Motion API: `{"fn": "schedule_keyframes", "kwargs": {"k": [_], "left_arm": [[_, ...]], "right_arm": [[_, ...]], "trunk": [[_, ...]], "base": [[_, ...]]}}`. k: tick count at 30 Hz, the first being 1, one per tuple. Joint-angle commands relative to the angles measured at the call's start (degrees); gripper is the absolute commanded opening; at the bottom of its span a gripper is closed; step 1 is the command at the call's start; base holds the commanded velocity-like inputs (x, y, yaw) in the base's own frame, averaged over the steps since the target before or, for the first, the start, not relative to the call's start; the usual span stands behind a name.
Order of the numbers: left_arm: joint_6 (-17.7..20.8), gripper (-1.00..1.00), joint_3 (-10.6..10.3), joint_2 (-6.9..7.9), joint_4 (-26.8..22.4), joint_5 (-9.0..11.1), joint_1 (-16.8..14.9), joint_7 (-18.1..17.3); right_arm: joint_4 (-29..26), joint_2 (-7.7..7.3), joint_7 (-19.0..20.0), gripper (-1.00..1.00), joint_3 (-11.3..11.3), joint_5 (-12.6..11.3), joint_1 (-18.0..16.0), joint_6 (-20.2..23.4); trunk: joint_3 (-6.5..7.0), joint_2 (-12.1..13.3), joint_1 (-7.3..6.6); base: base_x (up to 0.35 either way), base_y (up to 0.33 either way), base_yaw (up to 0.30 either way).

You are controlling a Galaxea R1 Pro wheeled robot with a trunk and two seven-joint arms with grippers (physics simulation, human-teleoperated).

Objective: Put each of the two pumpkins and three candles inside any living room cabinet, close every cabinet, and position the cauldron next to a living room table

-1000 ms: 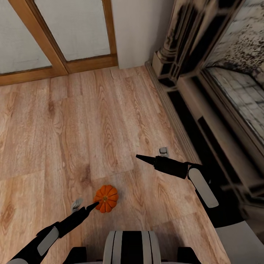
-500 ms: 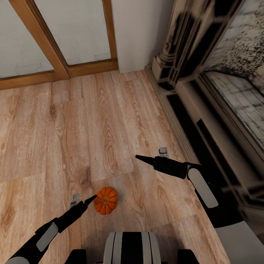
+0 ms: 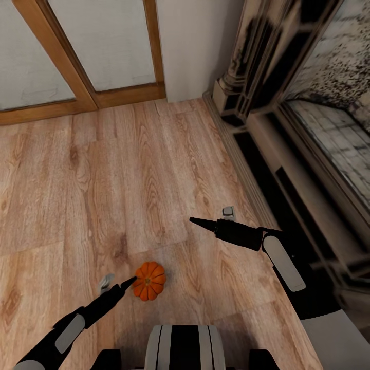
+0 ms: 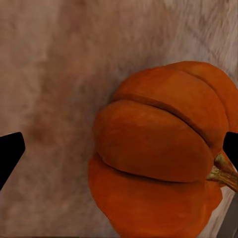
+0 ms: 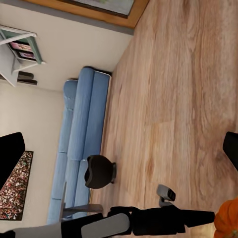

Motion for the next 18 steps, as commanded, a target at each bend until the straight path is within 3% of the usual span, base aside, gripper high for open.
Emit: {"fn": "schedule_keyframes", "kwargs": {"k": [1, 9, 12, 18], "left_arm": [[0.03, 1.00, 0.00, -0.27, 0.01, -0.02, -0.03, 0.21], [0.21, 1.00, -0.10, -1.63, 0.06, -0.23, -0.56, 1.03], [0.38, 1.00, -0.10, -1.80, 0.05, -0.21, -0.66, 3.43], [0.52, 1.00, -0.13, -3.48, 0.06, -0.36, -0.86, 6.59]], "right_arm": [[0.00, 0.00, -0.01, 1.00, -0.02, 0.01, 0.00, 0.00], [0.07, 0.00, -0.04, 1.00, 0.00, -0.01, 0.00, 0.00], [0.08, 0.00, -0.04, 1.00, 0.00, 0.00, 0.00, 0.00], [0.09, 0.00, -0.14, 1.00, 0.04, 0.05, 0.00, 0.00]], "trunk": [[0.00, 0.00, 0.00], [0.00, 0.00, 0.00], [0.00, 0.00, 0.00], [0.00, 0.00, 0.00]], "base": [[0.000, 0.000, 0.000], [0.000, 0.000, 0.000], [0.000, 0.000, 0.000], [0.000, 0.000, 0.000]]}}
